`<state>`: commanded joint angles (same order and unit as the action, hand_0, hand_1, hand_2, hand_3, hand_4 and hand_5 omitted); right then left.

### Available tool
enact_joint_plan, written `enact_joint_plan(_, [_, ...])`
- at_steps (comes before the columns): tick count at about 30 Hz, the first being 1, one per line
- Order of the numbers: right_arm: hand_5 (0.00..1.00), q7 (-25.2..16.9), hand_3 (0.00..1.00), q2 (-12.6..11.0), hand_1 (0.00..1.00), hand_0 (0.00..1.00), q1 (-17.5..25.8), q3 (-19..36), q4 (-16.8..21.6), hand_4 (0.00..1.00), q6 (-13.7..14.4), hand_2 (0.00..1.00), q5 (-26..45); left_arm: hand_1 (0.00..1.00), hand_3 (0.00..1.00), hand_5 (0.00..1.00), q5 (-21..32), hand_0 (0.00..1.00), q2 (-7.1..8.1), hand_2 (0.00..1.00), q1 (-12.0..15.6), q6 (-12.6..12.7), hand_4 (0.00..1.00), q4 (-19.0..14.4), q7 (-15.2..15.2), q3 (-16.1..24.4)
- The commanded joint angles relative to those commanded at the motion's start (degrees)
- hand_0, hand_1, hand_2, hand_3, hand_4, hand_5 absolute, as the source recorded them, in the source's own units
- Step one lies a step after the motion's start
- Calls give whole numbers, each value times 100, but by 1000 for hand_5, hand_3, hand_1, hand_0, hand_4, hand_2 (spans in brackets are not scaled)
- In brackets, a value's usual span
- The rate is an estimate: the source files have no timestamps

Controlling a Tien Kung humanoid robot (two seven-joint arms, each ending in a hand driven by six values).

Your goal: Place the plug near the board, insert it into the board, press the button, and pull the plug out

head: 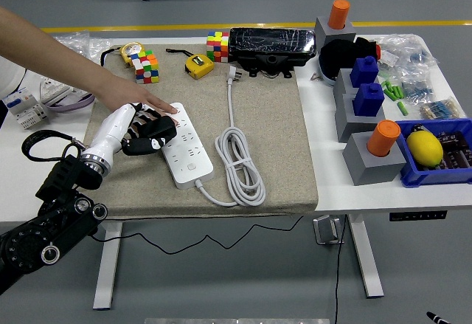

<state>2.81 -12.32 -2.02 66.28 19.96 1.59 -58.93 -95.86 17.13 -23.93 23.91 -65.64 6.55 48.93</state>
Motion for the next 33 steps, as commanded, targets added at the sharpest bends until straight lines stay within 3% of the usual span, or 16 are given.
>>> enact_joint_plan(6, [548,-2,561,8,644,651,-4,8,4,984,2,628,-9,302,398,2,-372,288,280,294,294,284,656,-403,-342,160])
enact_joint_plan(10, [548,-1,561,8,644,651,-2,7,2,984,1,628,-13,302,398,2,-333,288,362,294,391,245,656,-291,-424,151])
enact_joint_plan(17, [549,-4,561,10,644,651,-32,12,15,984,0,628,-16,337,429,11,21,328,324,325,403,230,657,182,-696,98])
enact_joint_plan(18, [549,-5,561,10,644,651,-33,17,15,984,1,628,-15,432,512,55,91,419,322,446,405,246,674,241,-745,85])
enact_joint_plan(23, [549,-2,561,5,644,651,-18,23,1,984,3,628,-19,432,512,55,213,419,318,446,426,281,674,417,-873,78])
enact_joint_plan(24, [549,-1,560,4,644,651,-15,21,1,984,2,628,-20,498,532,161,227,527,319,496,430,272,786,441,-881,82])
enact_joint_plan(29, [549,-3,560,4,644,651,-20,23,16,984,0,628,-24,498,532,161,306,527,341,496,455,161,786,509,-882,84])
enact_joint_plan(30, [550,-3,561,4,644,652,-22,24,18,984,0,628,-24,580,559,203,311,642,344,532,464,155,857,512,-892,84])
enact_joint_plan(33, [550,-4,561,6,644,652,-24,24,20,984,0,628,-25,580,559,203,326,642,348,532,492,116,857,520,-896,98])
